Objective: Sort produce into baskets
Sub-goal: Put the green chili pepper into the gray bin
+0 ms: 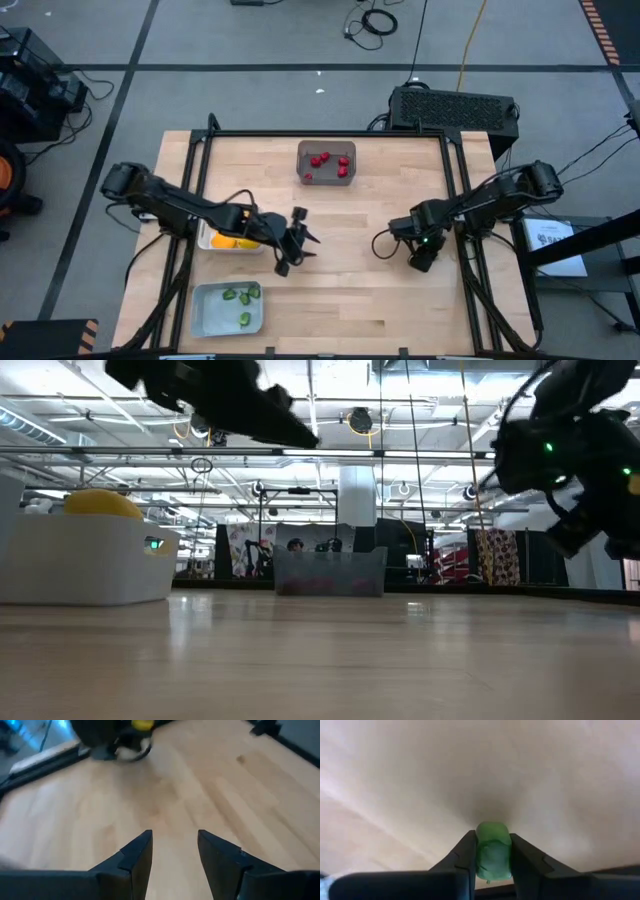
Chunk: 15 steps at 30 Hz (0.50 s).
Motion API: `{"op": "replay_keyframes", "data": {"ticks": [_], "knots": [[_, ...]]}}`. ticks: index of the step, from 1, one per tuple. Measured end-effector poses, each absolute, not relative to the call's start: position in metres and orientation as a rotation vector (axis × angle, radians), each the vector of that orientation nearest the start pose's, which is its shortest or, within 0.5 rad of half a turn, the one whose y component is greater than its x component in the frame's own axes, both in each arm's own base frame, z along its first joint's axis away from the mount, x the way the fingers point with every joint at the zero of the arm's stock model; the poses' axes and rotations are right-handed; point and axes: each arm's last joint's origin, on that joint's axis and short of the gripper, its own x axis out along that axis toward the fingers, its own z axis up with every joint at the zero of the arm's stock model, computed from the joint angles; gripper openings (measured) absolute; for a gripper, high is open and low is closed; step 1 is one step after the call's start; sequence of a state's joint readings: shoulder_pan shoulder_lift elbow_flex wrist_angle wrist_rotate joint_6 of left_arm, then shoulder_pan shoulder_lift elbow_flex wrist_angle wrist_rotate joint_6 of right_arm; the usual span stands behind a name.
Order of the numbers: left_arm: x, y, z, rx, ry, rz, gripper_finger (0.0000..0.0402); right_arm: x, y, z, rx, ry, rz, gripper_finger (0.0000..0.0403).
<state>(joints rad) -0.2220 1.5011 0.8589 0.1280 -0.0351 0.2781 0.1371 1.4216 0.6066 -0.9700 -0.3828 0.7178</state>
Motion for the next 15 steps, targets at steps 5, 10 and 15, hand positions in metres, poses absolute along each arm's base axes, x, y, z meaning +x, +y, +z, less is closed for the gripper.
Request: {"op": "replay_keyframes", "data": {"ticks": [5,10,15], "knots": [[0.281,-0.060,0.247,0.274,0.550,-0.165,0.0166,0.196,0.038,0.154,0.712,1.717,-0.157,0.0080],[0.249,-0.052,0.270,0.165,0.590,-0.077,0.0166,0.243,0.045,0.178,0.607,1.303,0.058,0.0085],[0.221,-0.043,0.283,0.067,0.632,0.042,0.0166,0.284,0.058,0.208,0.382,0.742,0.294,0.0086]]}}
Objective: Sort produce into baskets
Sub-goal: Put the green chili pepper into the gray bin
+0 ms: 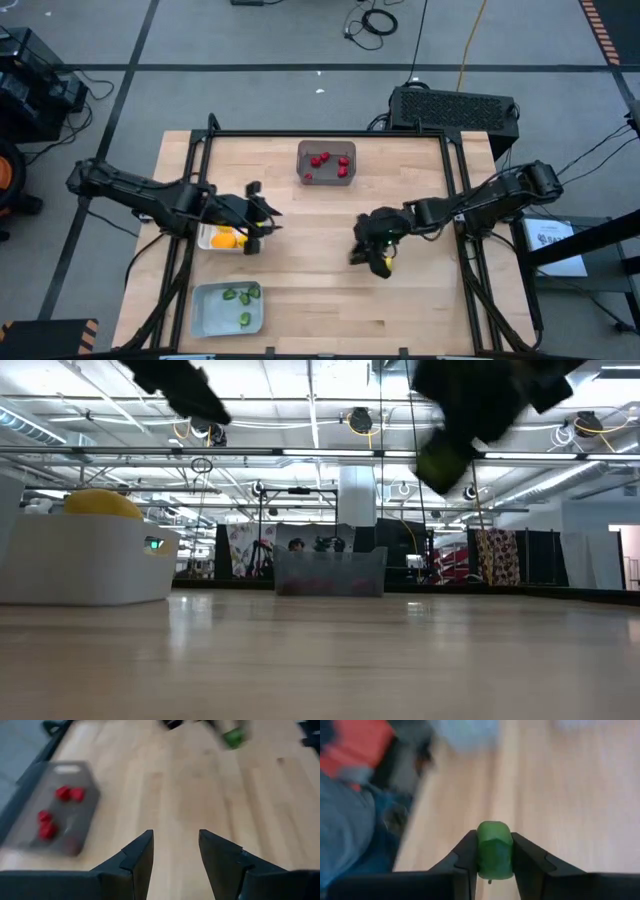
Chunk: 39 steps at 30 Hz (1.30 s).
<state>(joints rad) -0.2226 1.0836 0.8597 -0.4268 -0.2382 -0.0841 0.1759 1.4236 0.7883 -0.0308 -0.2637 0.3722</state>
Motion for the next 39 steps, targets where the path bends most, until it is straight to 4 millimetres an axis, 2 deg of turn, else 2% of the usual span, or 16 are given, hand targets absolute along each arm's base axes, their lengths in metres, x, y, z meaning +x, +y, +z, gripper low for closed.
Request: {"op": "replay_keyframes", "data": {"ticks": [2,6,10,14,19,26,32,39], "knots": [[0.212,-0.040,0.286,0.054,0.645,0.094,0.0166,0.294,0.063,0.223,0.264,0.530,0.343,0.0086],[0.202,-0.035,0.287,0.062,0.669,0.192,0.0166,0.305,0.070,0.243,0.046,0.214,0.368,0.0086],[0.201,-0.034,0.286,0.079,0.680,0.224,0.0166,0.318,0.077,0.242,-0.072,0.023,0.379,0.0086],[0.201,-0.034,0.286,0.079,0.677,0.225,0.0166,0.333,0.083,0.225,-0.090,-0.086,0.381,0.0086],[0.202,-0.034,0.286,0.093,0.673,0.238,0.0166,0.363,0.090,0.197,-0.082,-0.151,0.377,0.0086],[0.202,-0.033,0.286,0.108,0.668,0.238,0.0166,0.435,0.107,0.164,-0.037,-0.088,0.388,0.0086],[0.202,-0.033,0.286,0.112,0.675,0.235,0.0166,0.491,0.121,0.151,-0.024,-0.075,0.412,0.0086],[0.201,-0.033,0.285,0.123,0.686,0.234,0.0166,0.535,0.138,0.142,-0.011,-0.025,0.482,0.0086]]}}
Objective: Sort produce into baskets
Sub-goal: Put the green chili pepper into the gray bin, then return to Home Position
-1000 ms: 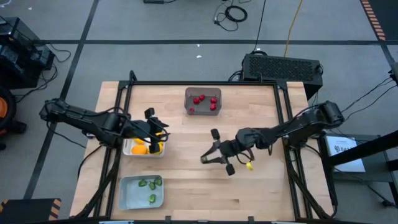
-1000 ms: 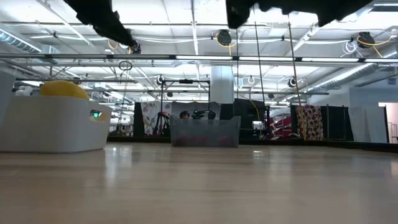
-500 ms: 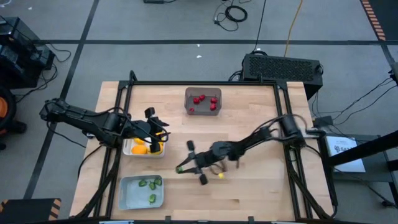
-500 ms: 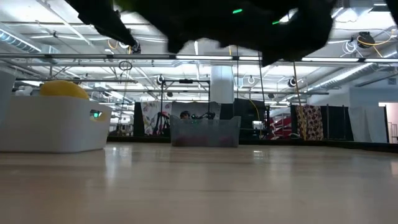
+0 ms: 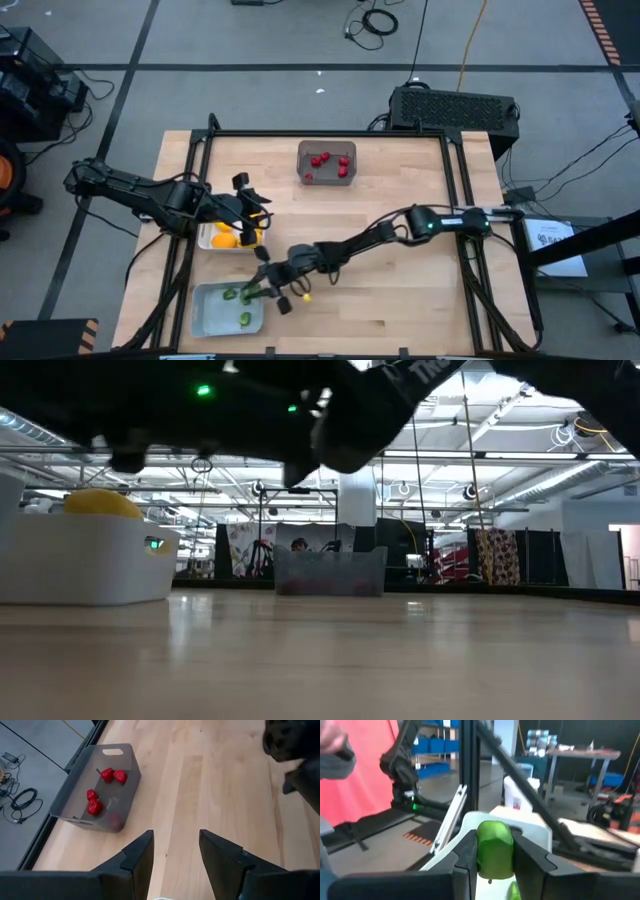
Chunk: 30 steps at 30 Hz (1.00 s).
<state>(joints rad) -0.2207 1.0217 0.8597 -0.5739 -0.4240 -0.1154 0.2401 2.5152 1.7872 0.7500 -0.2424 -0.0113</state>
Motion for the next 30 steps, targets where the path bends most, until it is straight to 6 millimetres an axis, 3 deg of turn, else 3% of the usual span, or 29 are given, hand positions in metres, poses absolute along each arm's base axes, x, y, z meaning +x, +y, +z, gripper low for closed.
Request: {"op": "replay_keyframes", "data": {"ticks": [6,19,25,30], "knots": [[0.200,-0.033,0.284,0.129,0.708,0.230,0.0166,0.551,0.152,0.133,-0.011,0.028,0.495,0.0102],[0.198,-0.034,0.282,0.128,0.727,0.222,0.0166,0.550,0.149,0.134,0.065,0.152,0.484,0.0208],[0.198,-0.034,0.282,0.134,0.728,0.220,0.0166,0.541,0.136,0.181,0.006,0.286,0.471,0.0226],[0.198,-0.034,0.282,0.134,0.726,0.220,0.0166,0.517,0.121,0.221,-0.058,0.497,0.458,0.0226]]}}
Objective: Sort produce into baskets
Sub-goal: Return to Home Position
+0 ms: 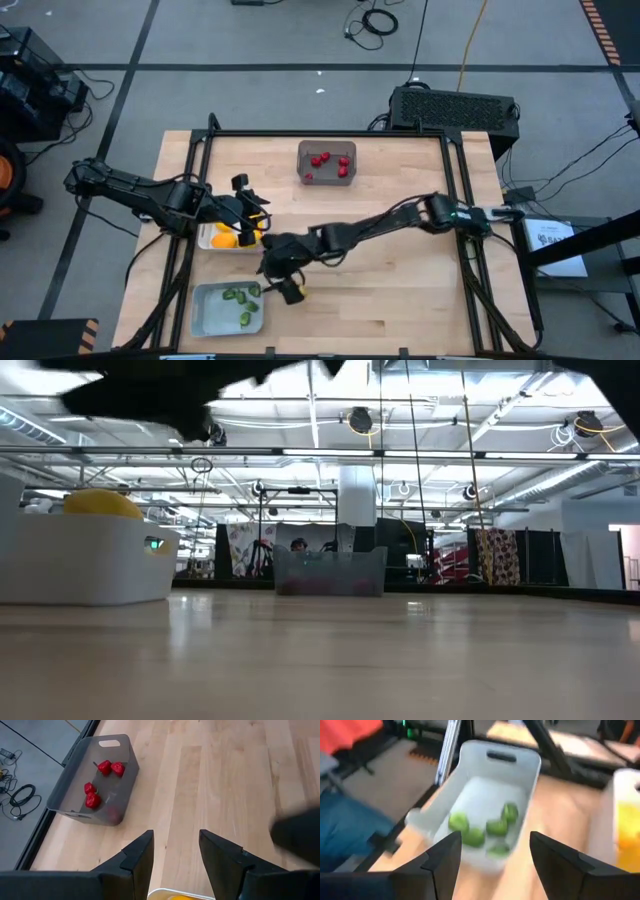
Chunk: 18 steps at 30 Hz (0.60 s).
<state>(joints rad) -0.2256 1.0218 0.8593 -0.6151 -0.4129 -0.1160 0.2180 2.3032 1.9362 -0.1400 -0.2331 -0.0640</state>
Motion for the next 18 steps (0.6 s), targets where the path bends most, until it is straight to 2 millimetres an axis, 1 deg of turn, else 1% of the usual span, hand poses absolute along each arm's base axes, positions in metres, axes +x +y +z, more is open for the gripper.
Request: {"op": "replay_keyframes", "data": {"ticks": [5,9,13,18], "knots": [[0.199,-0.034,0.282,0.134,0.724,0.220,0.0166,0.488,0.101,0.259,-0.058,0.665,0.429,0.0226],[0.199,-0.034,0.283,0.147,0.718,0.213,0.0166,0.469,0.082,0.278,-0.035,0.774,0.391,0.0226],[0.201,-0.034,0.285,0.150,0.690,0.208,0.0166,0.450,0.067,0.298,-0.016,0.843,0.349,0.0226],[0.207,-0.037,0.292,0.187,0.604,0.144,0.0166,0.429,0.051,0.309,-0.030,0.970,0.227,0.0226]]}}
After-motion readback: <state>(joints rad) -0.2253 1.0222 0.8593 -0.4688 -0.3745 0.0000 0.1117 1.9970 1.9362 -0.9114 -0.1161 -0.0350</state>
